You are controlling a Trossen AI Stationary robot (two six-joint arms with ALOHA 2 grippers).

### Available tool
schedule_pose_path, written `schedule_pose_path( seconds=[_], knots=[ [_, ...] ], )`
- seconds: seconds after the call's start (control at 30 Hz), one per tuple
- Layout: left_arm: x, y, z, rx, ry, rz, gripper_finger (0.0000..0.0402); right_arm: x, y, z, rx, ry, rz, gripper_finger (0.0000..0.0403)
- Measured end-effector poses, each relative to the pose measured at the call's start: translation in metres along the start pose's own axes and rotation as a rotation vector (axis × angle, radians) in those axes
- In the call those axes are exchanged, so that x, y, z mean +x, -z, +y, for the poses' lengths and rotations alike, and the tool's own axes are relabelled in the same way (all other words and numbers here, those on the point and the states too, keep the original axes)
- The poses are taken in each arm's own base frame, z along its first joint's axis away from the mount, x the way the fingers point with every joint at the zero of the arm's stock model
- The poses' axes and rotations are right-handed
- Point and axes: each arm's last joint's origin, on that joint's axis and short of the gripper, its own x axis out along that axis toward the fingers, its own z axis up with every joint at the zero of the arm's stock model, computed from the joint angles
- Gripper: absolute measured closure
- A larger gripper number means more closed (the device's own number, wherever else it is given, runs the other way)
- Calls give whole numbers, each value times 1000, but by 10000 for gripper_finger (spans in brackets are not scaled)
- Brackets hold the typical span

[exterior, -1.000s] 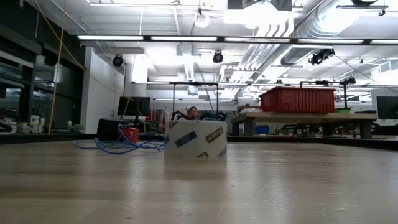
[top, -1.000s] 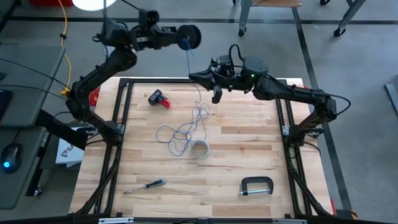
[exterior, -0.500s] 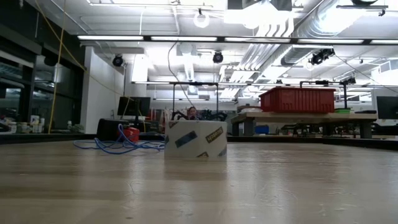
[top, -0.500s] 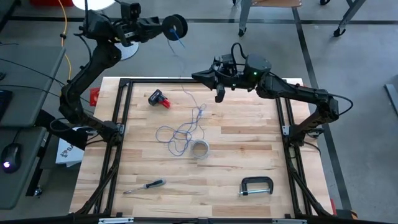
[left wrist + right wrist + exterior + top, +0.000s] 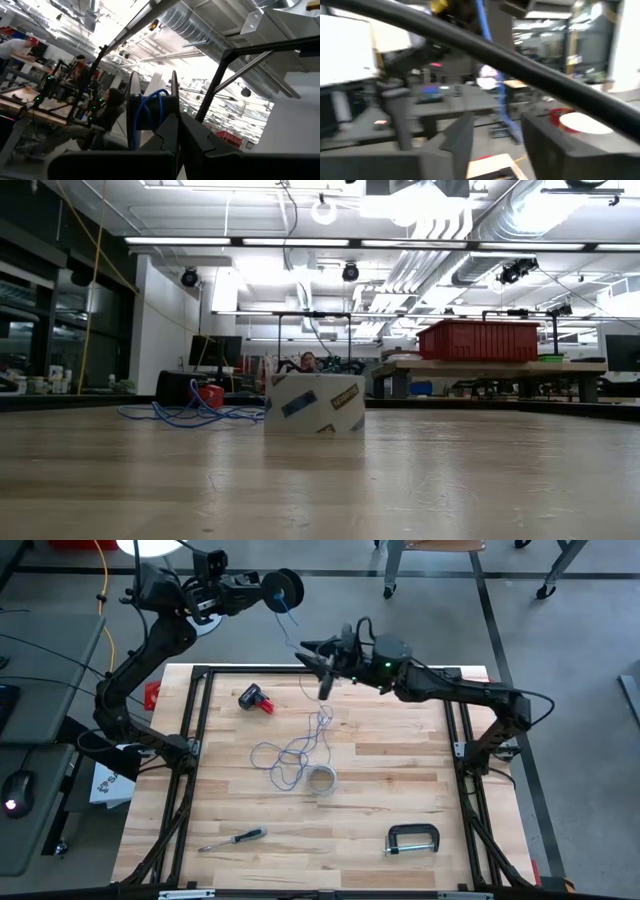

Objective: Coil cords
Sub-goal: Coil the blue wire on the spool

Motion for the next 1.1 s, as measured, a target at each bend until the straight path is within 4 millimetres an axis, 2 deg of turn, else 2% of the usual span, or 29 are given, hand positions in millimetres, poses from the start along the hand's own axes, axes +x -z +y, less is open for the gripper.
schedule_pose_path(
  seconds=[0.1, 0.2, 0.33, 0.47, 0.87, 0.97, 1.1],
  knots=[
    [4, 2, -2, 9, 7, -11, 401, 6, 6, 0, -15, 19, -16, 196],
    [6, 3, -3, 7, 6, -24, 401, 9, 11, 0, -30, 18, -12, 179],
    [9, 5, -4, 23, 5, -33, 401, 13, 18, 3, -18, -51, 7, 176],
    [9, 6, -4, 35, 1, -42, 401, 12, 16, 4, 10, -105, -1, 176],
    [22, 15, -11, 23, 26, -63, 401, 12, 14, 2, -49, -46, -23, 177],
    [25, 17, -13, 43, 22, -81, 401, 12, 15, 3, -51, -45, -9, 194],
    [26, 17, -14, 53, 22, -86, 401, 12, 15, 4, -77, -43, -13, 269]
  ],
)
